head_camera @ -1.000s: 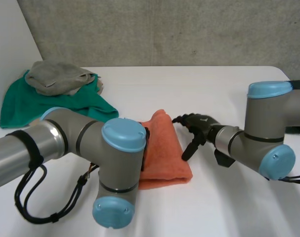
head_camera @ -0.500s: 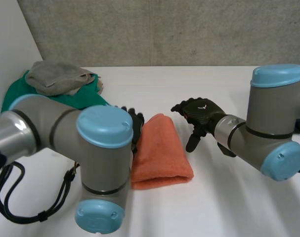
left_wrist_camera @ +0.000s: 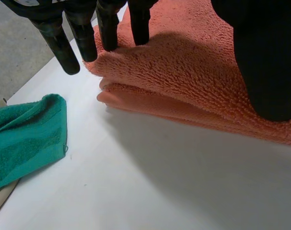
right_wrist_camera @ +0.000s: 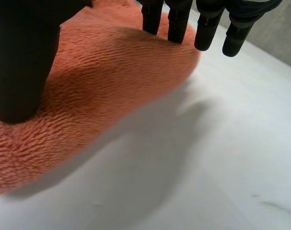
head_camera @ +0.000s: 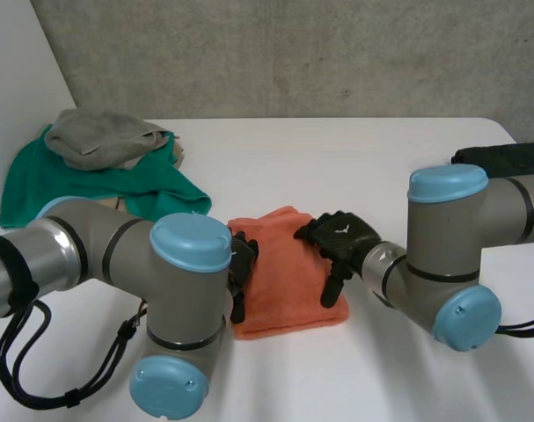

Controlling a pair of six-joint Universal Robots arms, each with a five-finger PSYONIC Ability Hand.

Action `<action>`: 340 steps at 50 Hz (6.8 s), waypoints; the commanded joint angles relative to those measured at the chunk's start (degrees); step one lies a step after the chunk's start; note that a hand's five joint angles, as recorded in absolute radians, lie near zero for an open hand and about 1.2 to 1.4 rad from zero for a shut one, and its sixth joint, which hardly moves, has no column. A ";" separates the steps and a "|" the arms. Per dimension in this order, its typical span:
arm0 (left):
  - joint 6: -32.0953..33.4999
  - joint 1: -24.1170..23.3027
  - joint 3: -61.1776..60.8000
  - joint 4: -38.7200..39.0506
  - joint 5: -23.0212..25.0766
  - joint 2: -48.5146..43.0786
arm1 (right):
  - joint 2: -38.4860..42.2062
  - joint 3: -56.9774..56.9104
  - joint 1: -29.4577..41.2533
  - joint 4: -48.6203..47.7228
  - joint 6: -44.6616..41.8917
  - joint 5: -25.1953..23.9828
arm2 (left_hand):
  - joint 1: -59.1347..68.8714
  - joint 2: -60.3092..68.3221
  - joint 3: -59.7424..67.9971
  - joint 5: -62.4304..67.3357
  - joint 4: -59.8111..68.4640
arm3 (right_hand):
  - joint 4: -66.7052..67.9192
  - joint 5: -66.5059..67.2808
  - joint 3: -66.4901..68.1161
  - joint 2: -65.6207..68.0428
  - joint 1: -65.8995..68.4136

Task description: Fold the laundry.

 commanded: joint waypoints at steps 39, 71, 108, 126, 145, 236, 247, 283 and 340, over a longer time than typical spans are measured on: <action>-6.13 8.12 -3.67 1.90 24.14 17.98 | -4.71 29.17 9.46 -41.37 -12.69 2.03 | -0.76 -0.62 -0.93 -1.62 -0.61 | 4.80 4.52 4.96 4.54 3.49; -6.39 8.12 -4.55 1.81 24.23 17.90 | -5.42 26.98 9.46 -36.62 -13.57 2.64 | -0.59 -0.45 -0.77 -1.45 -0.44 | 4.13 3.84 4.29 3.87 2.81; -7.09 8.12 -2.09 1.90 24.32 19.65 | -5.59 8.09 -2.93 -35.57 -9.97 1.42 | -0.59 -0.45 -0.77 -1.45 -0.44 | 67.99 67.71 68.15 67.73 66.67; -10.26 1.80 9.78 1.99 25.81 18.25 | -1.30 -18.98 -29.71 -39.85 10.67 -7.80 | -0.59 -0.45 -0.77 -1.45 -0.44 | 67.99 67.71 68.15 67.73 66.67; -10.78 -0.93 7.76 2.16 28.63 17.02 | 24.54 -18.73 -52.68 -54.29 19.75 -32.41 | -0.93 -0.79 -1.10 -1.79 -0.78 | 67.99 67.71 68.15 67.73 66.67; -5.09 24.17 7.58 9.37 24.76 21.35 | -28.34 16.76 -37.05 -41.98 -12.86 -13.96 | -0.76 -0.62 -0.94 -1.62 -0.61 | -2.01 -2.29 -1.85 -2.27 -3.33; 22.85 39.22 23.71 14.37 28.00 -9.05 | -26.87 33.12 -20.87 -38.47 -18.48 -14.41 | -0.26 -0.11 -0.43 -1.11 -0.11 | -2.01 -2.29 -1.85 -2.27 -3.33; -15.07 27.91 24.38 14.47 28.54 11.99 | -25.19 35.68 -21.48 -35.74 -19.72 -3.69 | 68.18 68.33 68.01 67.33 68.33 | -2.01 -2.29 -1.85 -2.27 -3.33; -1.74 -9.36 -13.07 16.84 10.43 7.88 | 3.11 -7.21 -12.08 -1.98 -6.45 -18.27 | 13.87 14.02 13.70 13.02 14.02 | 2.61 2.33 2.77 2.36 1.30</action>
